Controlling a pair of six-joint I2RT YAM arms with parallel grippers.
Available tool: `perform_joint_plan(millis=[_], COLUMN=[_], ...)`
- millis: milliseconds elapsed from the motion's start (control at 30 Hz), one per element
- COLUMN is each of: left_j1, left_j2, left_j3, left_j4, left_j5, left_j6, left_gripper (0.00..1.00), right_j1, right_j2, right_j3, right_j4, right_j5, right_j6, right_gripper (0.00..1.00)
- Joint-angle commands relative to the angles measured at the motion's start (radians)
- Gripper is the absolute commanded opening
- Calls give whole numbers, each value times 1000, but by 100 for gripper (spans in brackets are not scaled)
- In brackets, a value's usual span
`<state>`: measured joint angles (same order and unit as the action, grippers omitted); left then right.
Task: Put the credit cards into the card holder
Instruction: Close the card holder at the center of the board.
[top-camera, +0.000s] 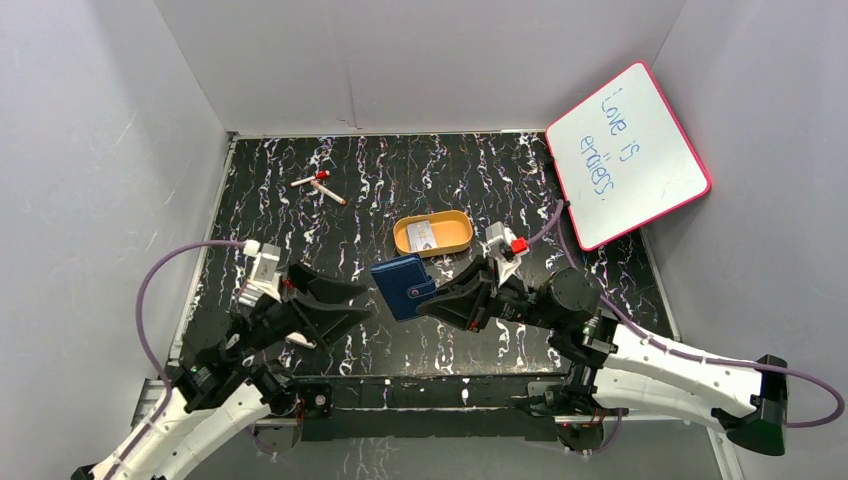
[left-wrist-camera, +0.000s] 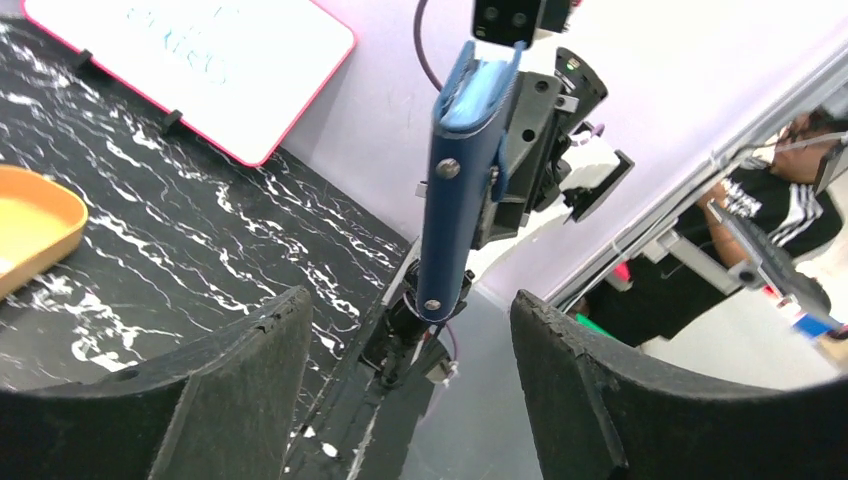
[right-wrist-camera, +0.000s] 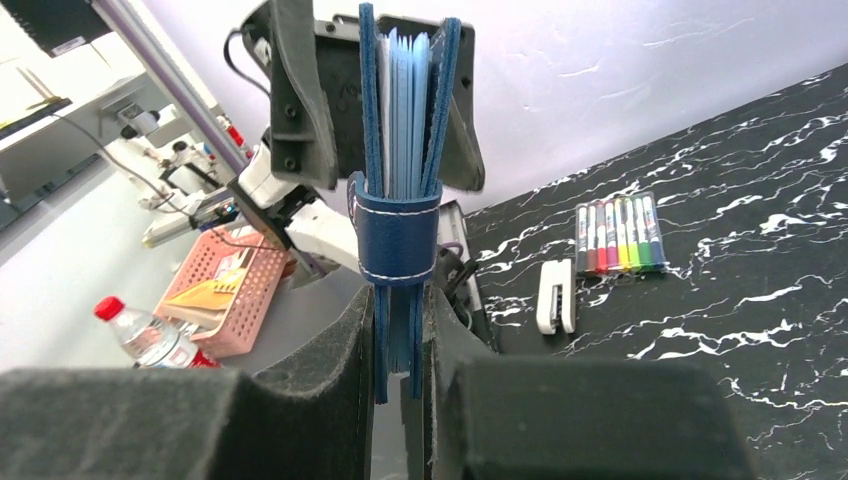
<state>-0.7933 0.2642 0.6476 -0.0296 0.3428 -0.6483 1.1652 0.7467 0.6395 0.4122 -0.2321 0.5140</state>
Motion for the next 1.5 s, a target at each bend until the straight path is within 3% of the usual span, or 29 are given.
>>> perform_joint_plan(millis=[0, 367, 733, 767, 900, 1033, 1100, 1200, 1267, 1367, 1467], left_j1=[1, 0, 0, 0, 0, 0, 0, 0, 0, 0, 0], left_j2=[-13, 162, 236, 251, 297, 302, 294, 257, 222, 182, 178], left_j3=[-131, -144, -169, -165, -148, -148, -148, -121, -94, -53, -10], left_j4=[256, 528, 633, 642, 667, 672, 659, 549, 456, 336, 271], left_j5=[-49, 60, 133, 146, 191, 201, 205, 204, 201, 241, 322], left_j6=[-190, -233, -259, -263, -267, -268, -258, -191, -133, -52, -7], left_gripper=[70, 69, 53, 50, 21, 8, 0, 0, 0, 0, 0], right_j1=[-2, -1, -2, -2, -2, -2, -2, -2, -1, -2, -1], right_j2=[19, 73, 89, 92, 103, 108, 111, 94, 56, -11, -30], right_j3=[-15, -47, -86, -84, -72, -59, -27, 94, 153, 203, 263], right_j4=[223, 353, 432, 432, 415, 378, 305, 37, -105, -219, -314], right_j5=[66, 96, 115, 115, 106, 109, 89, 29, 19, 20, 36], right_j6=[-30, 11, 46, 47, 49, 52, 55, -10, -58, -108, -138], right_gripper=[0, 0, 0, 0, 0, 0, 12, 49, 63, 72, 74])
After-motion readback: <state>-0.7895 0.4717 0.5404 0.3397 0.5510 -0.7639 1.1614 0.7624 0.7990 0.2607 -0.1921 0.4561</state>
